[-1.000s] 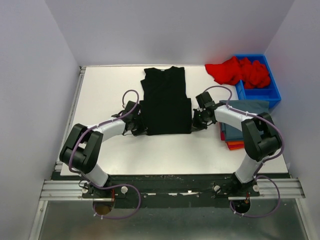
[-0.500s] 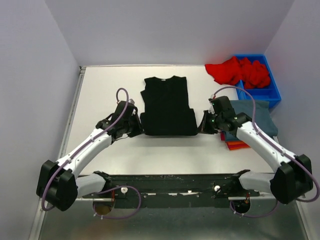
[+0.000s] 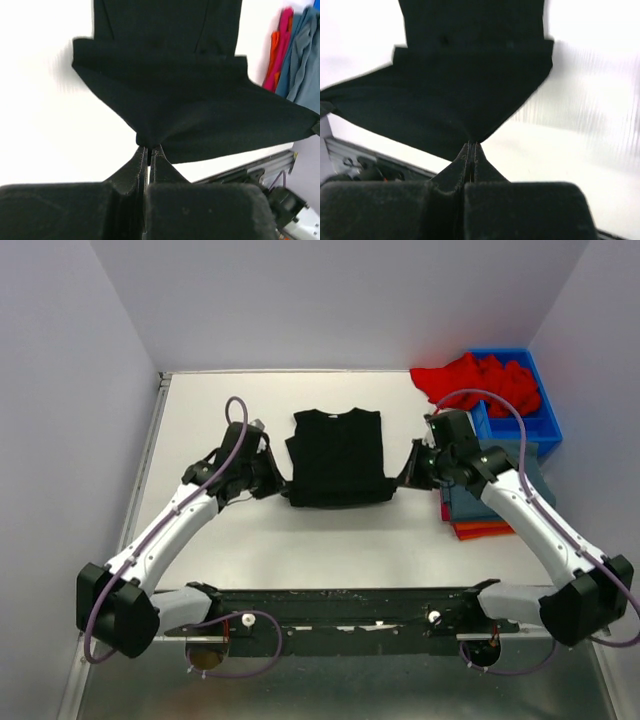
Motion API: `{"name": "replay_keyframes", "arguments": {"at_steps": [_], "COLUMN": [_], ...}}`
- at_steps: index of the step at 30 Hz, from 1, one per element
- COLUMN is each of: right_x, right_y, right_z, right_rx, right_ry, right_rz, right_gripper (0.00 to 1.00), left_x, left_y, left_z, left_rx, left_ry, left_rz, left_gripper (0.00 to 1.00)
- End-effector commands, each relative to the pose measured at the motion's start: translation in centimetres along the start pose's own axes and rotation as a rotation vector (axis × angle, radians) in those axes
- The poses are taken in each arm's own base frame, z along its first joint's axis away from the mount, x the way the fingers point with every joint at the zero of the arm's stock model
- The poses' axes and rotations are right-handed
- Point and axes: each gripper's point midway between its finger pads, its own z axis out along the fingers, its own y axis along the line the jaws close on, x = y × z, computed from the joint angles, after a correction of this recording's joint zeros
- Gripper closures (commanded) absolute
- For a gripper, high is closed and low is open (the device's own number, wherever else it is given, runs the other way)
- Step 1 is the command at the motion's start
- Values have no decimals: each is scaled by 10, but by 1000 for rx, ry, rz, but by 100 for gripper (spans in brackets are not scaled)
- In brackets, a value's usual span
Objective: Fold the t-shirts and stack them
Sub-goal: Grab one side of the 2/3 rectangular tshirt with both arms, then fold the long partially folded tshirt into a neat square
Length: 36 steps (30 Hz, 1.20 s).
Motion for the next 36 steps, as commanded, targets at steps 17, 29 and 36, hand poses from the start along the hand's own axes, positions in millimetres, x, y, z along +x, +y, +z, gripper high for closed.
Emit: {"name": "replay_keyframes", "arguments": {"at_steps": [17, 29, 36], "right_x": [-215, -251, -219], "right_y": [-37, -55, -59], "right_z": [143, 172, 191], "right_rx": [134, 101, 52], "right_ry": [-52, -187, -89], "right_rz": [168, 60, 62], "right_gripper": [99, 11, 26], "left_x": [-216, -252, -222], "left_y": [-12, 3, 24], "left_z": [151, 196, 193], "left_rx": [34, 36, 7], "left_ry": [-127, -187, -177], "left_rz": [-118, -13, -16], "left_gripper": [100, 1, 9]}}
